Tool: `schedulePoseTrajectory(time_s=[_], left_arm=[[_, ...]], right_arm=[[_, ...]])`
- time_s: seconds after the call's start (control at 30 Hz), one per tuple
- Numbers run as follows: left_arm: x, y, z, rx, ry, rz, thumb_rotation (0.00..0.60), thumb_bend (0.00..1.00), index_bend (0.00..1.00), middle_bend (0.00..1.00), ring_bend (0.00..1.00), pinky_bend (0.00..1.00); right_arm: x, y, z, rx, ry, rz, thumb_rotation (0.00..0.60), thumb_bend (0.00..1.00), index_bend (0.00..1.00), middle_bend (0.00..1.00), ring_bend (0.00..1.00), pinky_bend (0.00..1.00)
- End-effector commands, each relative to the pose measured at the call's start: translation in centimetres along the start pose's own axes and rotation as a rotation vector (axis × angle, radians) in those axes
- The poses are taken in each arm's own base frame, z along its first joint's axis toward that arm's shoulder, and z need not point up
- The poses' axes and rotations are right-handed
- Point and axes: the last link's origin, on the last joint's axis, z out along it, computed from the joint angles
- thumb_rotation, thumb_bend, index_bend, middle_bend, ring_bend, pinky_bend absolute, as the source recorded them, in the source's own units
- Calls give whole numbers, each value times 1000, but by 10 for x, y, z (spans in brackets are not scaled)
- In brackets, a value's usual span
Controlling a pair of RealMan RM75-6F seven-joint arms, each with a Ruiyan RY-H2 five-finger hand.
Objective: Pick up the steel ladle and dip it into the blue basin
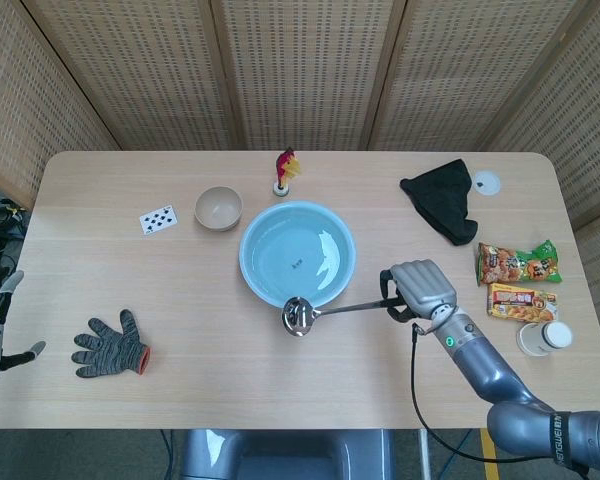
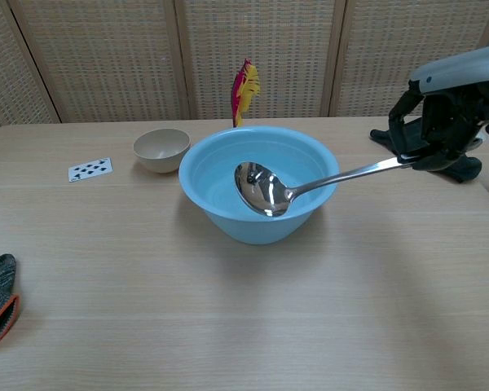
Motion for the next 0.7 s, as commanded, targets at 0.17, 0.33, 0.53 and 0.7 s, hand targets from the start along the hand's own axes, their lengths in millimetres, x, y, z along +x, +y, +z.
schedulePoseTrajectory(time_s=[0.17, 0.33, 0.53, 0.7], left_arm=[[0, -4, 5, 18, -6, -7, 600, 0, 0, 0, 0, 0], [0, -7, 8, 29, -15, -12, 600, 0, 0, 0, 0, 0], [0, -10, 11, 46, -15, -10, 600, 0, 0, 0, 0, 0], [-2, -12, 15, 58, -23, -9, 600, 0, 0, 0, 0, 0]], right_arm=[[36, -28, 55, -137, 88, -89, 600, 845, 769, 1000, 1000, 1000], [40, -37, 82, -231, 105, -124, 600, 846, 770, 1000, 1000, 1000], [31, -41, 105, -283, 90, -159, 600, 847, 772, 1000, 1000, 1000], [14, -48, 125, -275, 103, -250, 600, 850, 777, 1000, 1000, 1000]])
